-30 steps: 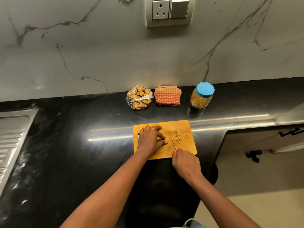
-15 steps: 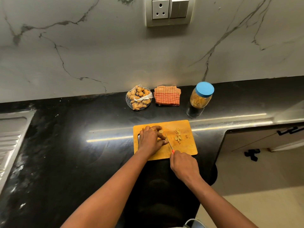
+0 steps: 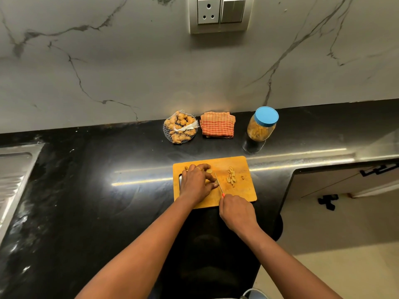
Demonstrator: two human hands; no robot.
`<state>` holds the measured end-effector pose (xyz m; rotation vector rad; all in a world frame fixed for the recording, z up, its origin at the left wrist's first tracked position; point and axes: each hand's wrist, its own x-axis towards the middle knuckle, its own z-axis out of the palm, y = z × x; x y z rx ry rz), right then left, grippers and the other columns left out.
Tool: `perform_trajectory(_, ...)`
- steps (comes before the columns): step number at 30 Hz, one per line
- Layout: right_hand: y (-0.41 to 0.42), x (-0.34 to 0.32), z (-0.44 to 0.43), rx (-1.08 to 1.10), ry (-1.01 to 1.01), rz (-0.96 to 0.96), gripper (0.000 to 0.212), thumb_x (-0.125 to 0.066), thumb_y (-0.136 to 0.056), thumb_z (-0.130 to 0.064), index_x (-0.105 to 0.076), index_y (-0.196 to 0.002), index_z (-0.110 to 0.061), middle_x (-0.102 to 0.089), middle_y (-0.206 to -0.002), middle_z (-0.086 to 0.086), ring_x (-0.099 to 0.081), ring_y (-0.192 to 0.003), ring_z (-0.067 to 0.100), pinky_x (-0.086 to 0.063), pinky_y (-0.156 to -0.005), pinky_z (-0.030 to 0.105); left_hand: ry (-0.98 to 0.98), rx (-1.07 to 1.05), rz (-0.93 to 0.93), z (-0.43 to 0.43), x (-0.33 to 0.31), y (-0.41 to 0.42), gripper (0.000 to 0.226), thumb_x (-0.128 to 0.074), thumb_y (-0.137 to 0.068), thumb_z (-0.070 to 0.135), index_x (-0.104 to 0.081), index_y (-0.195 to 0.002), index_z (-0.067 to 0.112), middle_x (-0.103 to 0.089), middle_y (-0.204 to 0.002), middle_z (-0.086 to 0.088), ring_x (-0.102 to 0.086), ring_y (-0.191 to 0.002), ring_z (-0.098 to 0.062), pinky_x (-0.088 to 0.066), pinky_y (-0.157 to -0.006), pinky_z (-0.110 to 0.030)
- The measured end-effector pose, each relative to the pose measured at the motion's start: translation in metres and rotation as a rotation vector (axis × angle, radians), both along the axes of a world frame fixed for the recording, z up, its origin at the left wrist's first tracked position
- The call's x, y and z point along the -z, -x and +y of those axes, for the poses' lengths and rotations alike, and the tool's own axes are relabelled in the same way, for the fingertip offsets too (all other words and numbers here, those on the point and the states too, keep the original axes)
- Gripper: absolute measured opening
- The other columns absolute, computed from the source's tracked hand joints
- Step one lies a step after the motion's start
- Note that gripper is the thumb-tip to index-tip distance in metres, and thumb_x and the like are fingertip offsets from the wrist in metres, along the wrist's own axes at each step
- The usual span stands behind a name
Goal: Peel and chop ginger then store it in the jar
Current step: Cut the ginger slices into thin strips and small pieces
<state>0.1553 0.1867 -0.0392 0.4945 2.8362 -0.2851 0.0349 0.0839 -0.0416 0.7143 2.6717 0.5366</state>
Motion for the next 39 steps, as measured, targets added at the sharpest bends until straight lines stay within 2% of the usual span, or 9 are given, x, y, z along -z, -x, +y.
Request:
perform_trajectory(7,-0.004,-0.001,-0.003,0.017,-0.014,-0.036,0.035,-0.032,-0.105,-0.031,-0.062,-0.100,-0.015,-0.068,-0.091,0.004,-0.068,-0.079,0.023,-0.049,-0.061,0.034,0.028,0.012,0.027,-0.001,-0.002,0.001,0.025,-0.071,-0.080,0.050,-0.074,-0.100,0.037,-0.049,-0.139,0.018,-0.040,-0.119,-0.014,-0.033,-0.095,-0.039)
perform_trajectory(13,-0.016,0.002,0.000,0.067,0.023,-0.031,0.036,-0.031,-0.105,-0.035,-0.061,-0.096,-0.017,-0.067,-0.086,0.001,-0.066,-0.075,0.022,-0.054,-0.067,0.036,0.035,0.015,0.028,-0.001,-0.003,0.000,0.026,-0.070,-0.080,0.051,-0.074,-0.101,0.037,-0.048,-0.140,0.018,-0.040,-0.120,-0.014,-0.033,-0.096,-0.039)
perform_trajectory(19,-0.012,0.000,0.011,0.080,0.009,0.012,0.036,-0.031,-0.105,-0.035,-0.061,-0.096,-0.016,-0.067,-0.089,0.002,-0.066,-0.078,0.022,-0.045,-0.061,0.032,0.034,0.002,0.019,0.000,-0.005,-0.001,0.025,-0.072,-0.080,0.050,-0.074,-0.101,0.036,-0.048,-0.140,0.018,-0.040,-0.121,-0.014,-0.033,-0.096,-0.039)
perform_trajectory(23,-0.009,0.000,0.017,0.113,-0.001,0.020,0.038,-0.030,-0.105,-0.036,-0.062,-0.097,-0.016,-0.067,-0.089,0.004,-0.066,-0.079,0.024,-0.050,-0.063,0.034,0.026,-0.001,0.015,0.000,-0.005,-0.001,0.024,-0.072,-0.080,0.049,-0.074,-0.100,0.036,-0.049,-0.140,0.018,-0.041,-0.120,-0.014,-0.034,-0.096,-0.039)
perform_trajectory(26,-0.011,0.002,0.013,0.086,0.029,0.033,0.038,-0.030,-0.105,-0.038,-0.060,-0.095,-0.017,-0.066,-0.087,0.003,-0.065,-0.076,0.022,-0.045,-0.059,0.033,0.020,-0.014,0.009,0.000,-0.004,-0.001,0.024,-0.073,-0.079,0.049,-0.074,-0.099,0.037,-0.049,-0.139,0.019,-0.041,-0.120,-0.014,-0.034,-0.095,-0.039)
perform_trajectory(31,-0.014,0.006,-0.001,0.049,0.074,0.063,0.040,-0.029,-0.105,-0.040,-0.061,-0.093,-0.019,-0.063,-0.081,-0.001,-0.062,-0.071,0.019,-0.045,-0.058,0.032,0.029,-0.029,0.007,0.000,-0.005,-0.001,0.024,-0.073,-0.078,0.048,-0.075,-0.100,0.037,-0.049,-0.140,0.020,-0.041,-0.119,-0.014,-0.034,-0.092,-0.037)
perform_trajectory(37,-0.015,0.005,0.000,0.024,0.037,0.056,0.039,-0.029,-0.105,-0.041,-0.060,-0.094,-0.020,-0.059,-0.078,-0.003,-0.058,-0.065,0.016,-0.041,-0.054,0.028,0.036,-0.041,0.002,0.002,-0.007,-0.001,0.023,-0.074,-0.078,0.047,-0.075,-0.098,0.036,-0.050,-0.140,0.020,-0.041,-0.118,-0.015,-0.034,-0.093,-0.038)
perform_trajectory(39,-0.016,0.005,0.000,0.027,0.032,0.055,0.040,-0.028,-0.105,-0.042,-0.060,-0.094,-0.020,-0.059,-0.077,-0.003,-0.058,-0.065,0.015,-0.045,-0.055,0.029,0.031,-0.042,-0.003,0.003,-0.008,-0.001,0.023,-0.074,-0.078,0.047,-0.075,-0.098,0.035,-0.050,-0.140,0.019,-0.041,-0.118,-0.015,-0.034,-0.094,-0.038)
